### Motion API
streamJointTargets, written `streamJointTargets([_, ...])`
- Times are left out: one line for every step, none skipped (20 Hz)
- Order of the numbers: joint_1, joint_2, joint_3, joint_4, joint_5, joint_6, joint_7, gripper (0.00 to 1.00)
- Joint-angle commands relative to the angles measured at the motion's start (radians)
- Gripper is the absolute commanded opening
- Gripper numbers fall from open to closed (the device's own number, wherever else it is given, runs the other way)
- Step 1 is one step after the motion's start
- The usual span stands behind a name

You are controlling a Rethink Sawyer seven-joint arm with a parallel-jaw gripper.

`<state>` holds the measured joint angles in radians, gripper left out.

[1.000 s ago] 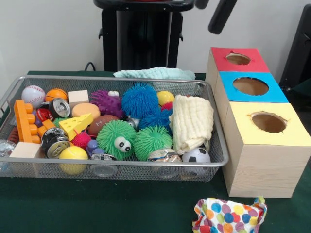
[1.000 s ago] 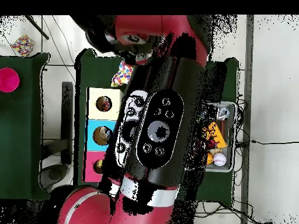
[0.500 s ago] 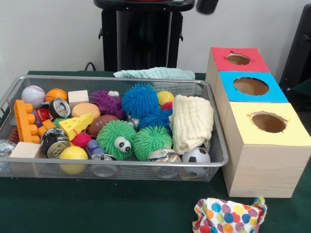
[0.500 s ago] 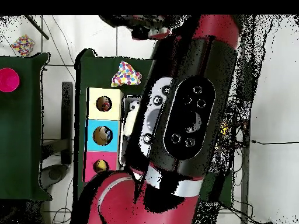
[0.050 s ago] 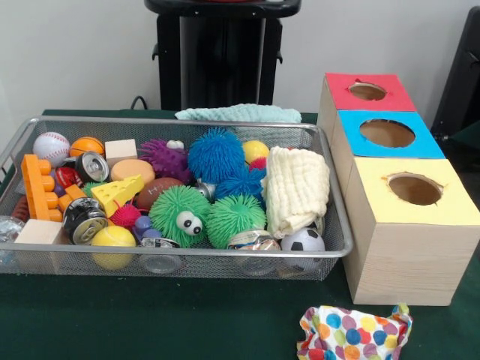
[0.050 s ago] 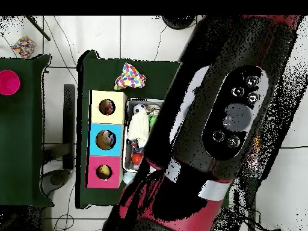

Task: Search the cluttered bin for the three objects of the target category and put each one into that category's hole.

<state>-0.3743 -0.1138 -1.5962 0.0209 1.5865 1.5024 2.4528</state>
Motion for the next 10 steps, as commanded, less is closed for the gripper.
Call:
streamJointTargets([-0.069, -0.009, -0.535, -0.018, 0.349, 0.102, -0.556, 1.0])
streamJointTargets([-0.08, -0.004, -0.554, -0.017, 0.375, 0.064, -0.639, 1.0])
streamJointTargets([-0.096, 0.012, -0.566, -0.019, 0.421, 0.018, -0.733, 1.0])
streamJointTargets([-0.112, 0.021, -0.598, -0.018, 0.46, 0.027, -0.772, 1.0])
streamJointTargets([-0.116, 0.02, -0.617, -0.017, 0.485, 0.022, -0.804, 1.0])
streamJointTargets([-0.119, 0.019, -0.637, -0.017, 0.511, 0.017, -0.836, 1.0])
streamJointTargets([-0.123, 0.018, -0.657, -0.016, 0.536, 0.012, -0.869, 1.0])
streamJointTargets([-0.127, 0.018, -0.676, -0.016, 0.562, 0.007, -0.901, 1.0])
streamJointTargets([-0.131, 0.021, -0.691, -0.017, 0.598, -0.016, -0.922, 1.0])
streamJointTargets([-0.134, 0.021, -0.708, -0.019, 0.638, -0.036, -0.955, 1.0])
